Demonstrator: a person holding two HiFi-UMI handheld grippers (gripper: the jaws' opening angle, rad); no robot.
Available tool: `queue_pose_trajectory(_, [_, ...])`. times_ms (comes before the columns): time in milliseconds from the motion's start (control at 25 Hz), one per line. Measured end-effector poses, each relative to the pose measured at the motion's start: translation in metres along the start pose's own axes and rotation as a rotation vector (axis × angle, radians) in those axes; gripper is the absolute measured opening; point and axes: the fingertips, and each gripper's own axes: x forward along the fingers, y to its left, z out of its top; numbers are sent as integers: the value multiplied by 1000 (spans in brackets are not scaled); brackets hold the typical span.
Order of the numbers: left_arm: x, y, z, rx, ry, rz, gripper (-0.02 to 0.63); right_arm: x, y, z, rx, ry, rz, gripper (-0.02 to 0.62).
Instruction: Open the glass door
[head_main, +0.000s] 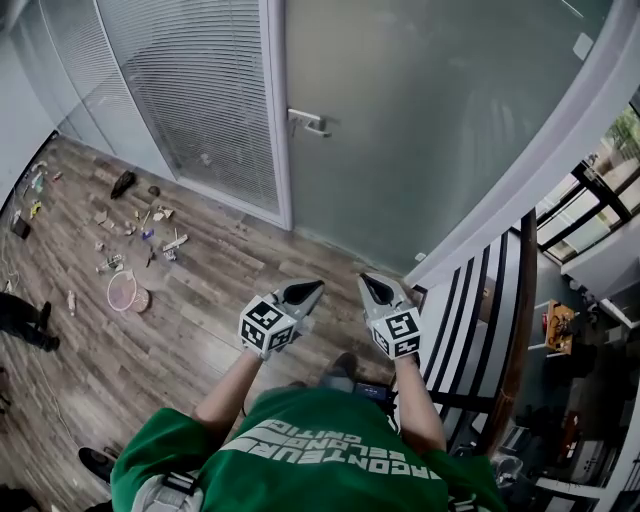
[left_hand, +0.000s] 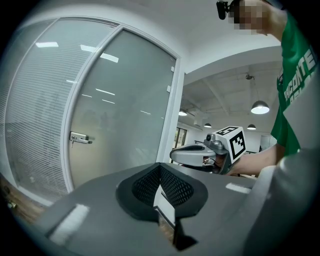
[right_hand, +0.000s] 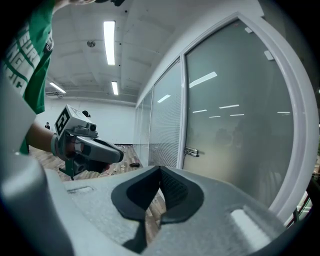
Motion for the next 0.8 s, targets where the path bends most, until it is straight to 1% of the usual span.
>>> queue_pose_trajectory(160, [31, 7, 11, 2, -8, 6, 15, 3, -33, 2, 0, -8, 0, -6])
queue_pose_trajectory(360, [70, 8, 19, 12, 2, 3, 15, 2, -75, 0, 12, -16, -9, -7])
queue_pose_trajectory(600, [106, 3, 27, 22, 7, -1, 15, -3, -112, -5, 24, -22, -13, -7])
queue_pose_trajectory(800, [131, 0, 30, 23, 7, 7, 15, -5, -135, -10, 28, -28, 1, -6])
